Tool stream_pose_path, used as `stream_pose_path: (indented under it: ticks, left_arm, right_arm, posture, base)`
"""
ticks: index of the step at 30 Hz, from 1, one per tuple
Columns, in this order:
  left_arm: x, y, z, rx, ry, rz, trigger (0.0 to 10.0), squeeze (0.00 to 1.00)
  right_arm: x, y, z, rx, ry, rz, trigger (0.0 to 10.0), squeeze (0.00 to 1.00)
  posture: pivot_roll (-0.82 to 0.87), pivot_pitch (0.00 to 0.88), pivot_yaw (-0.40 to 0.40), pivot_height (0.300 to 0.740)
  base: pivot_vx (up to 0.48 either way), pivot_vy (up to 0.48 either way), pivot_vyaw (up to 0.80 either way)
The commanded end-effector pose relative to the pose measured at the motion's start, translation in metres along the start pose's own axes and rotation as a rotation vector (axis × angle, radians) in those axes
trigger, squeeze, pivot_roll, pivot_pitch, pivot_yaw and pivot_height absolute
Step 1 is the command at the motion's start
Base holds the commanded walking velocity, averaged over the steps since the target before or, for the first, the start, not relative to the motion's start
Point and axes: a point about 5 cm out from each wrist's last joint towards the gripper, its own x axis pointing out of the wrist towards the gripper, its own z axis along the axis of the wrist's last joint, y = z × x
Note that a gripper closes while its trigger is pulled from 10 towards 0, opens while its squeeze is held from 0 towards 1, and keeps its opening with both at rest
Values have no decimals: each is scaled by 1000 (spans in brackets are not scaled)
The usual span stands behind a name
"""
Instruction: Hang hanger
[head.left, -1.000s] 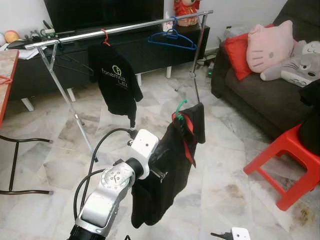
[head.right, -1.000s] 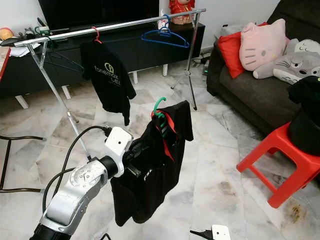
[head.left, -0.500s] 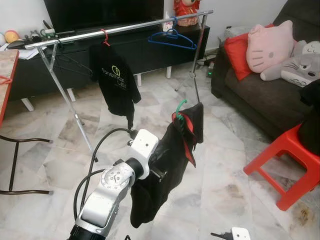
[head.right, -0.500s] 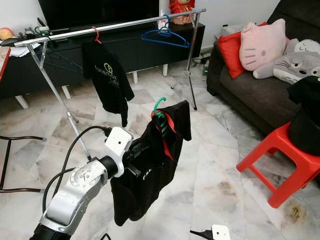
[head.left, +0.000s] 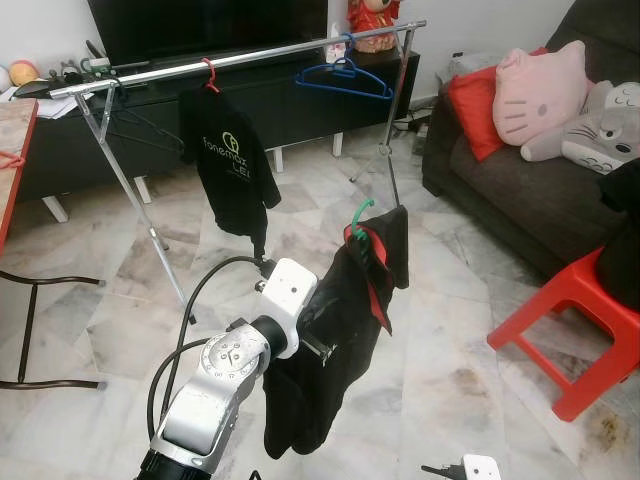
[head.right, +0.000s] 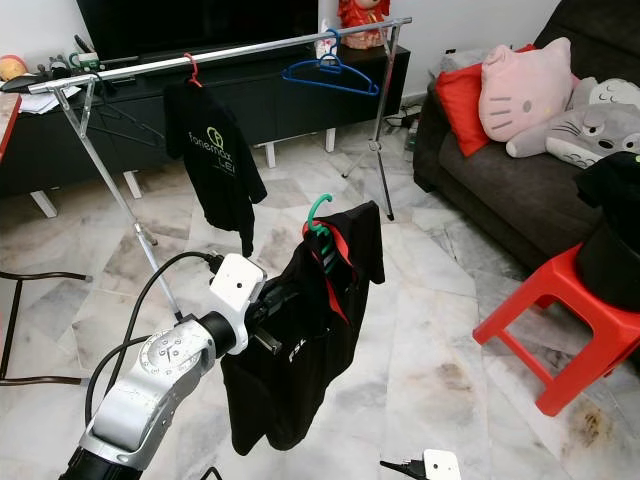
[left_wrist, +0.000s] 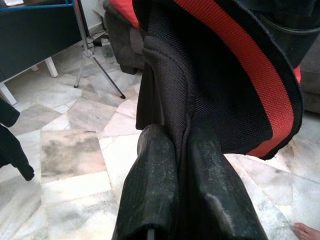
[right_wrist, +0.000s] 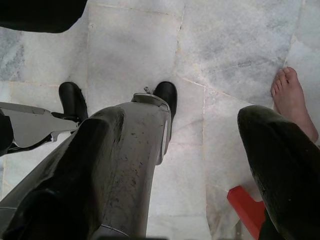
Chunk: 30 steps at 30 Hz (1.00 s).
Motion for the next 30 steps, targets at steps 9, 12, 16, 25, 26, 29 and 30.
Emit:
stream_pose_path:
  ticks: [9, 12, 16, 25, 26, 29, 30]
  left_arm:
    - [0, -2, 9, 17, -36, -20, 10000, 0]
    - [0, -2, 9, 18, -36, -19, 10000, 0]
    - [-1, -2, 8, 17, -36, -20, 10000, 0]
    - [-1, -4, 8, 18, -35, -29, 10000, 0]
    - [0, -4, 8, 19, -34, -33, 10000, 0]
    - [0, -6, 7, 19, -34, -38, 10000, 0]
    - [0, -6, 7, 19, -34, -39, 10000, 0]
  right_arm:
    - [1, 5, 7, 24, -47, 41, 10000, 0]
    - [1, 5, 7, 23, -47, 41, 10000, 0]
    - [1, 5, 7, 22, -46, 41, 10000, 0]
    - [1, 5, 6, 21, -45, 43, 10000, 0]
    - [1, 5, 6, 21, -45, 42, 10000, 0]
    - [1, 5, 5, 22, -45, 40, 10000, 0]
    - [1, 5, 5, 23, -45, 39, 10000, 0]
  posture:
    - [-9, 0, -14, 740]
    - [-9, 0, -14, 740]
    - [-9, 0, -12, 740]
    - [-12, 0, -9, 740]
    - [-18, 0, -5, 740]
    - [-20, 0, -4, 740]
    - [-20, 0, -4, 740]
  base:
    - [0, 0, 0]
    - [0, 0, 0]
    - [0, 0, 0]
    - [0, 0, 0]
    - [0, 0, 0]
    - [0, 0, 0]
    - [0, 0, 0]
